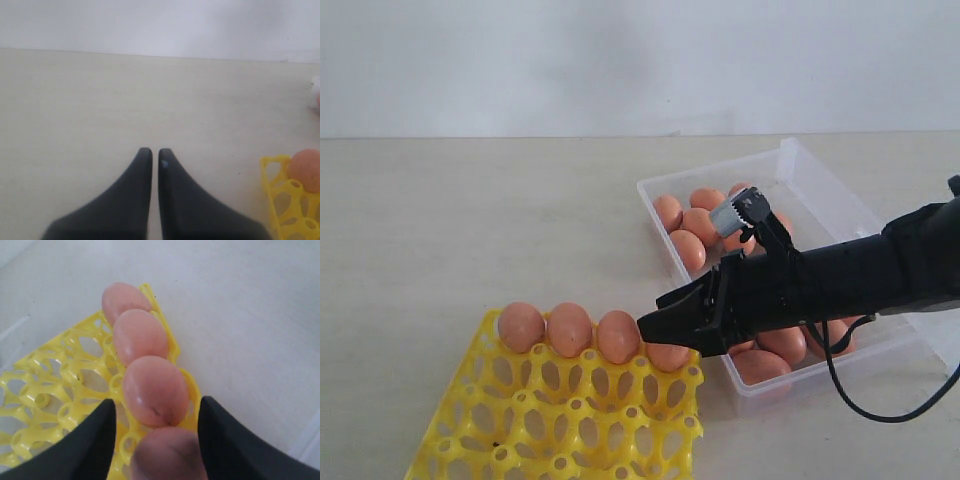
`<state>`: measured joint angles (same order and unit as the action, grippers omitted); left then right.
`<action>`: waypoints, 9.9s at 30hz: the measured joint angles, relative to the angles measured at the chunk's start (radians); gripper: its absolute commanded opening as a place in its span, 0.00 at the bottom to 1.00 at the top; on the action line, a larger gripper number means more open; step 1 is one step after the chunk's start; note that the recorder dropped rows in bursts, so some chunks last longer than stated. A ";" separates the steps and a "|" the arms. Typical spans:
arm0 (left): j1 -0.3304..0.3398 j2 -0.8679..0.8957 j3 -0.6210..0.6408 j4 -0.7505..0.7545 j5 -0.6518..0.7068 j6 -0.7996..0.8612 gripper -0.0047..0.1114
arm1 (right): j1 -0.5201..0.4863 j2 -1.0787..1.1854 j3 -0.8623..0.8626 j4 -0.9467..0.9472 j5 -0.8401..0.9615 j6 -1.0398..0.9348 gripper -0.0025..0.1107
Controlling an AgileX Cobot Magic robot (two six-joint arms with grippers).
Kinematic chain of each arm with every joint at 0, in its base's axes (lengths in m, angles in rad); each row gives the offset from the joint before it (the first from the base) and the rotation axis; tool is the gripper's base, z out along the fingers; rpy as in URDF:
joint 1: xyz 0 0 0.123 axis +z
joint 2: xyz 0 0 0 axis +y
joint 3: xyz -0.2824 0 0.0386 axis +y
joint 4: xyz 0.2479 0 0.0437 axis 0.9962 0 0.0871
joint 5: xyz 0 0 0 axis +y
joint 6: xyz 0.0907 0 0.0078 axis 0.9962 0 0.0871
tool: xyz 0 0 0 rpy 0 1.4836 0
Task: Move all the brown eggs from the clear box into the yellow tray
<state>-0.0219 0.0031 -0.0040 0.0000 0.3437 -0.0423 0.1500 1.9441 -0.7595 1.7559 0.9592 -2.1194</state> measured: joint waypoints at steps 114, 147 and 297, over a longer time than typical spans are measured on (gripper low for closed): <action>0.000 0.000 0.000 0.000 0.000 0.000 0.08 | -0.011 -0.070 -0.716 -1.693 0.255 1.677 0.45; 0.000 0.000 0.000 0.000 0.000 0.000 0.08 | -0.011 0.094 -0.716 -1.734 0.215 1.554 0.45; 0.000 0.000 0.000 0.000 0.000 0.000 0.08 | -0.091 -0.009 -0.564 -1.412 0.148 1.641 0.53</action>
<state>-0.0219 0.0031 -0.0040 0.0000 0.3437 -0.0423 0.0592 1.9348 -1.3235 0.3439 1.1069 -0.4785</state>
